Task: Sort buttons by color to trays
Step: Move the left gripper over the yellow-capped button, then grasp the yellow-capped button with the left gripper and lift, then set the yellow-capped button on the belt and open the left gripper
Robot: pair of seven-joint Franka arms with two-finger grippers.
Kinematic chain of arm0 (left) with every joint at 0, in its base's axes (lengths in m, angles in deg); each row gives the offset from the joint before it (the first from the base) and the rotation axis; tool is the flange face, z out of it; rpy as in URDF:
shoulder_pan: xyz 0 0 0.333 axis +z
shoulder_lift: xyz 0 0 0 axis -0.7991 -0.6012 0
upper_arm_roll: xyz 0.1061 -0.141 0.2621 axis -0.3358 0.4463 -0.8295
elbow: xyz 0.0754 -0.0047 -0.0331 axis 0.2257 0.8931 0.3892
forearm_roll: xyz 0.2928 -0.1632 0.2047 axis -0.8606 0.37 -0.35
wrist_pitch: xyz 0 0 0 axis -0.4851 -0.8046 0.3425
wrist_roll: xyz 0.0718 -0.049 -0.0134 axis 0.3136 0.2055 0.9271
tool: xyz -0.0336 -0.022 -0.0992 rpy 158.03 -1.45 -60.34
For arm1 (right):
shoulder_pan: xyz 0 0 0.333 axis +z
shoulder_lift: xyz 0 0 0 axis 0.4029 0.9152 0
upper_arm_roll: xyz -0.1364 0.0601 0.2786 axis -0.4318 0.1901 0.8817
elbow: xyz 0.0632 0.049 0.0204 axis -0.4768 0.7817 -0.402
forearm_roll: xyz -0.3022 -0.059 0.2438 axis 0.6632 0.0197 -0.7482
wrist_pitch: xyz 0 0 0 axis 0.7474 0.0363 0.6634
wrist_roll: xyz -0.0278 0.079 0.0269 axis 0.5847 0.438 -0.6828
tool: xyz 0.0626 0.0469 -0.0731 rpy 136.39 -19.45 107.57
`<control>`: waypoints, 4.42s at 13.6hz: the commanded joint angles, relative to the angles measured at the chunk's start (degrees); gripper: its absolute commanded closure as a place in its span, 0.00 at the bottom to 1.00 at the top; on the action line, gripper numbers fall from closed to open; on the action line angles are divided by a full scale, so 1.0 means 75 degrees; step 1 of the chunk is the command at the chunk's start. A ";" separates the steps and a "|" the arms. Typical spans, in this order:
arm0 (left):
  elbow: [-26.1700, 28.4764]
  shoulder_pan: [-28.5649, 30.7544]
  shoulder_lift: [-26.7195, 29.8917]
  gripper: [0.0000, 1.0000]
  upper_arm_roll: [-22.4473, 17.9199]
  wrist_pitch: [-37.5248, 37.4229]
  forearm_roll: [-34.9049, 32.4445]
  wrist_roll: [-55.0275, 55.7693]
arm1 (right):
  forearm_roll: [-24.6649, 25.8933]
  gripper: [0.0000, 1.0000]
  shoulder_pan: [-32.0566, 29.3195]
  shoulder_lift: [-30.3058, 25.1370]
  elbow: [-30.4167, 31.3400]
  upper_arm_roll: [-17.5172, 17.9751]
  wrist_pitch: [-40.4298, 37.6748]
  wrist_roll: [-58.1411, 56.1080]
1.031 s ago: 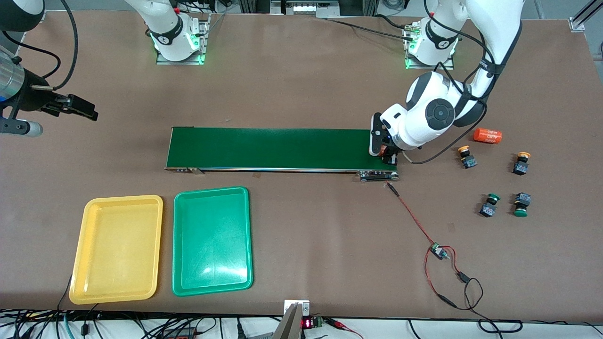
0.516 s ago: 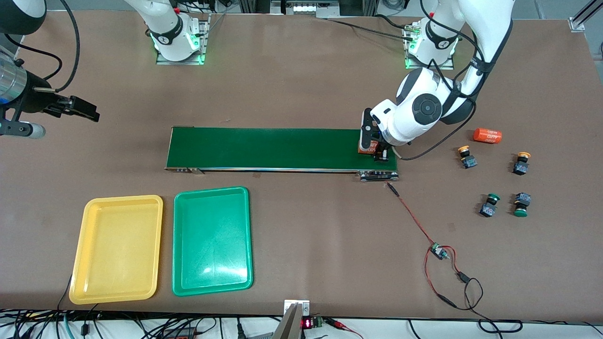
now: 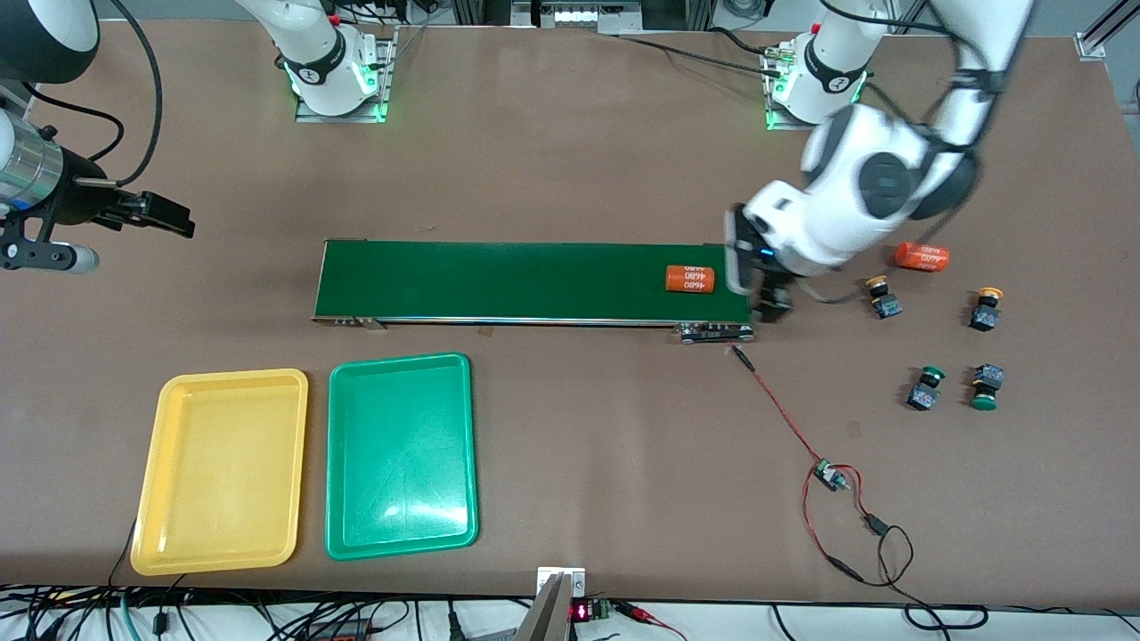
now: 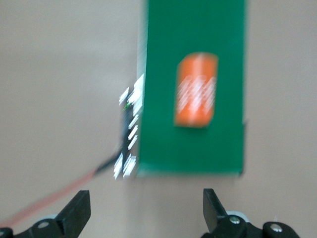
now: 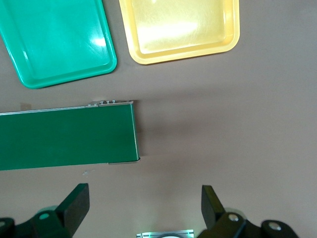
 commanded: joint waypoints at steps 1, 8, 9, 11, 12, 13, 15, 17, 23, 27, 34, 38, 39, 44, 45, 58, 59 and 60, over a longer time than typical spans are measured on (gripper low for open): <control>-0.0206 0.0620 -0.0052 0.00 -0.0479 -0.0153 -0.0039 -0.0067 | 0.0108 0.00 0.0134 0.0015 -0.0258 0.0030 -0.0128 0.0005; -0.0089 0.0738 -0.0404 0.00 -0.1945 0.0012 -0.0660 0.2710 | 0.0061 0.00 0.0076 0.0062 -0.0458 -0.0016 -0.0116 0.0053; -0.0066 0.0750 -0.0404 0.00 -0.1969 -0.0360 -0.0684 0.4022 | 0.0061 0.00 0.0076 0.0062 -0.0458 -0.0016 -0.0081 0.0053; -0.0077 0.0762 -0.0404 0.00 -0.1969 -0.0983 -0.0684 0.6577 | 0.0073 0.00 0.0065 0.0062 -0.0458 -0.0016 -0.0081 0.0053; -0.0077 0.0796 -0.0404 0.00 -0.2004 -0.0997 -0.0695 0.7077 | 0.0061 0.00 0.0053 0.0062 -0.0458 -0.0028 -0.0034 0.0053; -0.0065 0.0901 -0.0404 0.00 -0.2074 -0.0985 -0.0696 0.7209 | 0.0061 0.00 0.0053 0.0062 -0.0458 -0.0028 -0.0034 0.0053; 0.0028 0.1007 -0.0497 0.00 -0.2075 -0.0903 -0.0684 0.7769 | 0.0061 0.00 0.0041 0.0062 -0.0458 -0.0028 -0.0034 0.0053; 0.0250 0.1019 -0.0521 0.00 -0.2075 -0.0681 -0.0696 0.8964 | 0.0061 0.00 0.0029 0.0062 -0.0458 -0.0040 -0.0022 0.0053; 0.1468 0.1371 -0.0977 0.00 -0.2075 0.1613 -0.0696 0.9297 | 0.0096 0.00 -0.0053 0.0050 -0.0458 -0.0063 -0.0022 0.0041; 0.1493 0.1406 -0.1422 0.00 -0.2075 0.1734 -0.0684 0.9308 | 0.0073 0.00 -0.0181 0.0062 -0.0458 -0.0075 0.0060 0.0006; 0.1423 0.1406 -0.1646 0.15 -0.2075 0.1734 -0.0672 0.9320 | 0.0049 0.00 -0.0299 0.0062 -0.0481 -0.0075 0.0072 -0.0041; 0.1388 0.1406 -0.1716 0.36 -0.2075 0.1734 -0.0660 0.9308 | 0.0038 0.00 -0.0287 0.0062 -0.0458 -0.0075 0.0083 -0.0029; 0.1388 0.1406 -0.1716 0.51 -0.2075 0.1734 -0.0672 0.9285 | 0.0038 0.00 -0.0287 0.0062 -0.0481 -0.0075 0.0072 -0.0018; 0.1084 0.1360 -0.1237 1.00 -0.2063 0.1384 -0.0707 0.9250 | 0.0026 0.00 -0.0240 0.0073 -0.0481 -0.0040 0.0107 0.0041; 0.0932 0.1313 -0.1073 1.00 -0.2028 0.1046 -0.0707 0.9250 | 0.0026 0.00 -0.0240 0.0120 -0.0481 -0.0040 0.0130 0.0041; 0.0310 -0.0713 -0.0590 1.00 -0.0481 -0.0528 0.0323 0.9026 | 0.0014 0.00 -0.0170 0.0202 -0.0481 0.0007 0.0318 0.0076; 0.0194 -0.0843 -0.0672 1.00 -0.0481 -0.0516 0.0347 0.9108 | 0.0003 0.00 -0.0158 0.0214 -0.0481 0.0019 0.0329 0.0088; 0.0100 -0.1018 -0.0847 1.00 -0.0481 -0.0516 0.0371 0.9167 | -0.0113 0.00 -0.0088 0.0307 -0.0481 0.0019 0.0353 0.0088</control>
